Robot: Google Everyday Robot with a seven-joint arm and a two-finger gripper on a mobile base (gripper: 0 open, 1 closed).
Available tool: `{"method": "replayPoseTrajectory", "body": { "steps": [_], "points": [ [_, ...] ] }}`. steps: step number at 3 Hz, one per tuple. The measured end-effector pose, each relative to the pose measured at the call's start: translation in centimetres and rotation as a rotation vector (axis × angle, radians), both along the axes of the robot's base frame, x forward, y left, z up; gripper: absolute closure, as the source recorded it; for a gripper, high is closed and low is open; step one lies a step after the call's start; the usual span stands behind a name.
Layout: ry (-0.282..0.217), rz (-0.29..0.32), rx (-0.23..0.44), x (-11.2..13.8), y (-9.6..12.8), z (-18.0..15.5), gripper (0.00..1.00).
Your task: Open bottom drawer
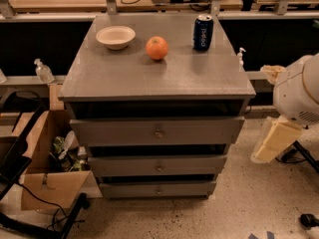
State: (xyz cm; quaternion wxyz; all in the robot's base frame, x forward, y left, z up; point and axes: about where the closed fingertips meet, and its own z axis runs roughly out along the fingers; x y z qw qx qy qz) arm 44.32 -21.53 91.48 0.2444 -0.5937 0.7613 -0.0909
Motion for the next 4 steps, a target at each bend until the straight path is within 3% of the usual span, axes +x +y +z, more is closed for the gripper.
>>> {"method": "replayPoseTrajectory", "body": {
  "steps": [1, 2, 3, 4],
  "points": [
    [-0.031, -0.039, 0.054, 2.1, -0.3, -1.2, 0.0],
    [-0.039, -0.04, 0.058, 2.4, -0.2, -1.3, 0.0],
    [-0.067, -0.062, 0.117, 4.0, 1.6, -5.1, 0.0],
    [-0.055, -0.089, 0.195, 5.2, 4.5, -13.9, 0.0]
  ]
}}
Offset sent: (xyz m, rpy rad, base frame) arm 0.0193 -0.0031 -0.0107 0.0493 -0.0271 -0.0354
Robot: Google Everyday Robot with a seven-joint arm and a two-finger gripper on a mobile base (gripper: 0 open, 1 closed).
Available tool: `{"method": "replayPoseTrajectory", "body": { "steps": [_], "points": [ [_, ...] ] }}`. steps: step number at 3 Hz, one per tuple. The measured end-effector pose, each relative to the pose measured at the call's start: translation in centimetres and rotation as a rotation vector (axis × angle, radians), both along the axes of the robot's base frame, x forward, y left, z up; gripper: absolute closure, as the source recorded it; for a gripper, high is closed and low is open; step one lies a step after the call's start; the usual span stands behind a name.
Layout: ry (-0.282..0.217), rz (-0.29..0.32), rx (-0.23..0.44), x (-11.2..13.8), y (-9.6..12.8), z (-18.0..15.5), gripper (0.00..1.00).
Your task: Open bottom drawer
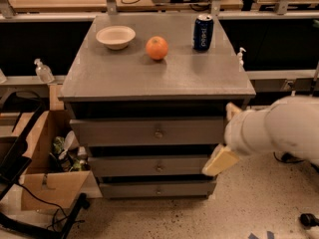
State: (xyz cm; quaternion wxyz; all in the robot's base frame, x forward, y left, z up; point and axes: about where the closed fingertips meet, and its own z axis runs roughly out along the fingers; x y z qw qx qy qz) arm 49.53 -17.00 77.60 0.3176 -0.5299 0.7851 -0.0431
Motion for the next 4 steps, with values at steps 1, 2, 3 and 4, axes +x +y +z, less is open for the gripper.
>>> {"method": "replayPoseTrajectory", "body": {
  "steps": [1, 2, 3, 4],
  "points": [
    [-0.003, -0.008, 0.05, 1.5, 1.7, -6.5, 0.0],
    [-0.006, -0.031, 0.158, 3.9, 3.7, -12.8, 0.0],
    [-0.016, -0.05, 0.211, 5.1, 4.2, -15.6, 0.0],
    [0.005, -0.043, 0.206, 5.1, 4.7, -16.9, 0.0]
  ]
}}
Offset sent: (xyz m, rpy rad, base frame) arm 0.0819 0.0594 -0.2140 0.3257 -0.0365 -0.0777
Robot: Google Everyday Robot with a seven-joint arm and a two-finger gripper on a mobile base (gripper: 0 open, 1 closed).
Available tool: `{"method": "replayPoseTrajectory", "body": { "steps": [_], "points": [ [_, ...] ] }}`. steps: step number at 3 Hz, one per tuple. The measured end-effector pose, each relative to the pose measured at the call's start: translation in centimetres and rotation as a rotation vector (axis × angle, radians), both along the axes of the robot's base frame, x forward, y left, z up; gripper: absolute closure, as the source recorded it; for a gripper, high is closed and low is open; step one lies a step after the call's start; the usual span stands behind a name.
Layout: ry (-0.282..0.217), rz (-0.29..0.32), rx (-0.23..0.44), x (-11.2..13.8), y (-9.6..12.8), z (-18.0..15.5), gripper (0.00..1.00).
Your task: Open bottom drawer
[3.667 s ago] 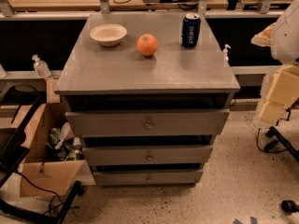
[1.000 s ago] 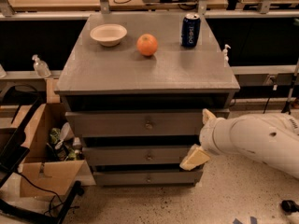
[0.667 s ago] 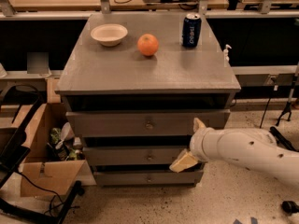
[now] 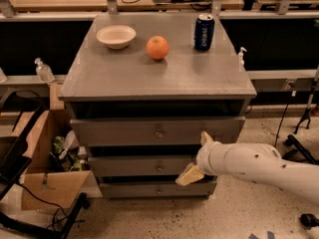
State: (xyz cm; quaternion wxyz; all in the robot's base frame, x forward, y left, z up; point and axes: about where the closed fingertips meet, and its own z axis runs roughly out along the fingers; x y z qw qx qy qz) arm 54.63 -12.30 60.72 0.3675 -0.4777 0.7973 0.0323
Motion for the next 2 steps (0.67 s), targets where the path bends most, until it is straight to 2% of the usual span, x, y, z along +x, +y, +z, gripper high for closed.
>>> {"method": "replayPoseTrajectory", "body": {
  "steps": [1, 2],
  "points": [
    [0.023, 0.022, -0.014, -1.8, -0.4, -2.6, 0.0],
    [0.031, 0.081, -0.072, -5.0, -1.7, -6.5, 0.0]
  ]
}}
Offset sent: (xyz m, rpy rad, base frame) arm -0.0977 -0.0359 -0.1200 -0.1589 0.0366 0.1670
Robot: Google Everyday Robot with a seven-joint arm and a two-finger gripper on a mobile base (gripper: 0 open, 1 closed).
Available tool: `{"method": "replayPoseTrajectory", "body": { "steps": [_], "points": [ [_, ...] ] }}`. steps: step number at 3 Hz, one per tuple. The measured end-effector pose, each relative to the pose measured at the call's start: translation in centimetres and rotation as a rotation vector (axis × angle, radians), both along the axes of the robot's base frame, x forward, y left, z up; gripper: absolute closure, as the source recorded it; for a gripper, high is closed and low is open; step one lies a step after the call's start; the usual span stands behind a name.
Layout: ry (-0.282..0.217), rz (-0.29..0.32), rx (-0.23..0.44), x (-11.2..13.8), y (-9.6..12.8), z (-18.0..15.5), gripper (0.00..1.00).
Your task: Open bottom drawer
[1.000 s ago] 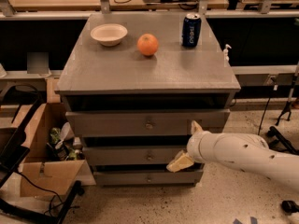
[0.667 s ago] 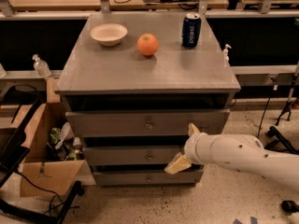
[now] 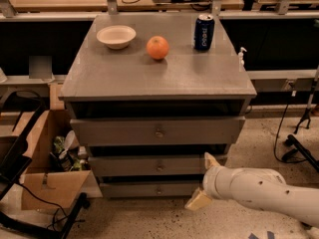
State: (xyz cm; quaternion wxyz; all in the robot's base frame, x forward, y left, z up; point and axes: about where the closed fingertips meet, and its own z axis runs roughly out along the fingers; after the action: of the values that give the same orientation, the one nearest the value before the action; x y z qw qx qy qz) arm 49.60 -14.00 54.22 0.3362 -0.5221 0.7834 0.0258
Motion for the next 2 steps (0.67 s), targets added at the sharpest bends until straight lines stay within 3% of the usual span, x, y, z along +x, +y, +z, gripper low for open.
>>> {"method": "replayPoseTrajectory", "body": {
  "steps": [1, 2],
  "points": [
    [-0.025, 0.067, -0.028, -1.57, -0.67, -4.63, 0.0],
    [-0.025, 0.067, -0.028, -1.56, -0.67, -4.64, 0.0]
  ]
}}
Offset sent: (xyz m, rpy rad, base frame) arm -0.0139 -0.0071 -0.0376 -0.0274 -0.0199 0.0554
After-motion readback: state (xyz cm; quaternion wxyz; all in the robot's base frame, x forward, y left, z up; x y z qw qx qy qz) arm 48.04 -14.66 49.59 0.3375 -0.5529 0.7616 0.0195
